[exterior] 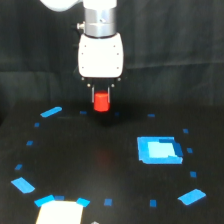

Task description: Pick up the red object from the table

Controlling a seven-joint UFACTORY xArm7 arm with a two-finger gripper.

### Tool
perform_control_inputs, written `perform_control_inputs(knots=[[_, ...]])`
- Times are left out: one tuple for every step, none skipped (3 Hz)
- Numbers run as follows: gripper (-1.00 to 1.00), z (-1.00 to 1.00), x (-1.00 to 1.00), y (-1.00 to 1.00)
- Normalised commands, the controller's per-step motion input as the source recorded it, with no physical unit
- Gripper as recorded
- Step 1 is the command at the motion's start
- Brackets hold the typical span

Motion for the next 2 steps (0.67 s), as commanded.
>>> perform_control_inputs(knots=[[-0.98, 0.92, -0.25, -0.54], [-0.73, 0.82, -0.44, -0.66]])
